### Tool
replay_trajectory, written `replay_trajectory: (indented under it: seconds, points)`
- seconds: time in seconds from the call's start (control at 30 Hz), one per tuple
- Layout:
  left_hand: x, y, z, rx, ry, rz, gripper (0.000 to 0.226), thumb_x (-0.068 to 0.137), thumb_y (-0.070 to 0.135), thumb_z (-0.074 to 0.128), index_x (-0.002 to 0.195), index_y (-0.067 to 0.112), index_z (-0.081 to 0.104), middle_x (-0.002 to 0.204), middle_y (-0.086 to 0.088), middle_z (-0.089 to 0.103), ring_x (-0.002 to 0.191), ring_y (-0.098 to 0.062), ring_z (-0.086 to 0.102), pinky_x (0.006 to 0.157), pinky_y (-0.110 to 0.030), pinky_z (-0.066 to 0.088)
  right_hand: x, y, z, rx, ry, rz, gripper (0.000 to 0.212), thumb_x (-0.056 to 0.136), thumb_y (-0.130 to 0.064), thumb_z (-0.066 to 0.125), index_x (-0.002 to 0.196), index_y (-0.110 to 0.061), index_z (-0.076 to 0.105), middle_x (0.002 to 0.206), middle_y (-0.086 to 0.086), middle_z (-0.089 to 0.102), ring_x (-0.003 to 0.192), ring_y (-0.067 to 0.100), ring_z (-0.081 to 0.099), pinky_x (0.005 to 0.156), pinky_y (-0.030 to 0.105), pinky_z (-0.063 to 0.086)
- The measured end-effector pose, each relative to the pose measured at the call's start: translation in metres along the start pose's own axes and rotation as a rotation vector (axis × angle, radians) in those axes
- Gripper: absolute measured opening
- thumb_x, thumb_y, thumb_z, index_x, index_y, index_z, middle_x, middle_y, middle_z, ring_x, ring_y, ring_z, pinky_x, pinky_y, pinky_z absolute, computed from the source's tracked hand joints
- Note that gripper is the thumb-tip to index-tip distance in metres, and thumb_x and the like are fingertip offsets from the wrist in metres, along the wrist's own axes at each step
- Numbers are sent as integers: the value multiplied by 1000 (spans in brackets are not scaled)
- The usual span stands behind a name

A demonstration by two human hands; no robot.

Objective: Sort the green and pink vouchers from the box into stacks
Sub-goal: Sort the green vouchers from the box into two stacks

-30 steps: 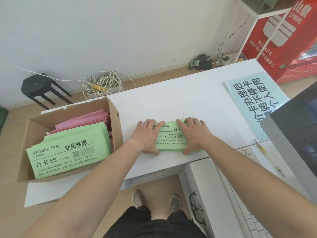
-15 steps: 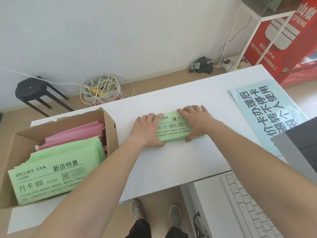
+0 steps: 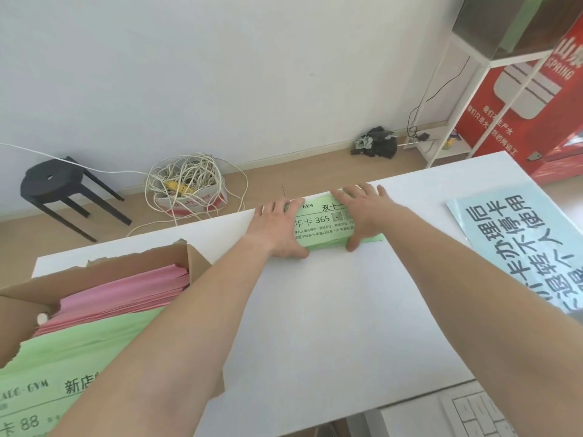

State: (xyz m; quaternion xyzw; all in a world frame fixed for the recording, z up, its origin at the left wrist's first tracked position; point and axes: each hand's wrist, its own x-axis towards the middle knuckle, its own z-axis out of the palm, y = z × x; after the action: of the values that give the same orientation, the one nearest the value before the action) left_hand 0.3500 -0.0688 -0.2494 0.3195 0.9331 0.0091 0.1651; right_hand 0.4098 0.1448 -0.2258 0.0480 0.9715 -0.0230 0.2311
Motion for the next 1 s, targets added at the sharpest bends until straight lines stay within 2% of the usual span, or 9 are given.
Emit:
replay_trajectory:
  seconds: [0.1,0.17,0.23,0.33,0.57,0.67,0.77,0.87,1.0]
  points:
    - [-25,7,-14,-17,-26,-10,130,58,65,76,158,28,1,162,-10,14,153,-33,6,123,-55,11,-26,-18,2,3,74,59,138,62,-47,88,159,-24,-9,165,8,7,152,35,0,122,57,10]
    - [-57,9,-32,-120,-14,8,123,63,64,76,159,29,6,161,-6,17,150,-30,17,122,-50,18,-54,-36,3,92,108,62,132,67,-47,84,159,-22,-6,164,10,8,152,35,1,122,52,16]
    - [-106,2,-56,-224,12,7,107,71,58,74,157,30,17,158,2,24,143,-25,29,115,-43,31,-89,-63,0,208,67,30,120,73,-48,80,159,-20,2,163,9,12,151,32,4,120,47,22]
    - [-172,-20,-85,-262,80,-31,88,78,54,70,153,31,30,153,7,33,135,-19,42,108,-41,40,-125,-104,-11,357,47,-37,100,83,-45,73,159,-20,13,160,7,17,147,31,12,115,45,31]
    - [-310,-136,-103,-294,191,-293,54,85,50,68,133,28,56,135,7,56,124,-15,54,102,-39,46,-161,-237,-62,315,288,-364,70,91,-41,63,152,-24,35,148,4,40,140,28,28,106,42,38]
    - [-340,-177,-86,-351,106,-365,65,80,54,73,135,27,55,134,7,59,123,-15,56,99,-38,50,-158,-283,-63,256,214,-462,76,87,-45,67,153,-24,36,149,4,41,140,26,31,111,41,36]
    - [-350,-202,-64,-328,-33,-356,95,69,63,77,150,26,41,150,4,48,135,-17,48,111,-39,41,-144,-313,-52,217,15,-442,99,78,-57,73,157,-22,26,155,5,32,144,26,25,116,45,32]
    - [-348,-215,-49,-316,-75,-337,114,62,70,76,156,26,29,160,0,36,144,-23,38,118,-43,32,-131,-321,-43,128,-117,-378,115,68,-67,77,158,-21,22,159,6,29,146,27,27,118,44,30]
    - [-344,-230,-45,-276,-63,-280,115,62,73,76,156,28,29,160,3,33,143,-25,36,118,-44,31,-121,-337,-45,107,-158,-361,103,61,-63,84,146,-23,43,143,1,45,131,25,47,108,40,42]
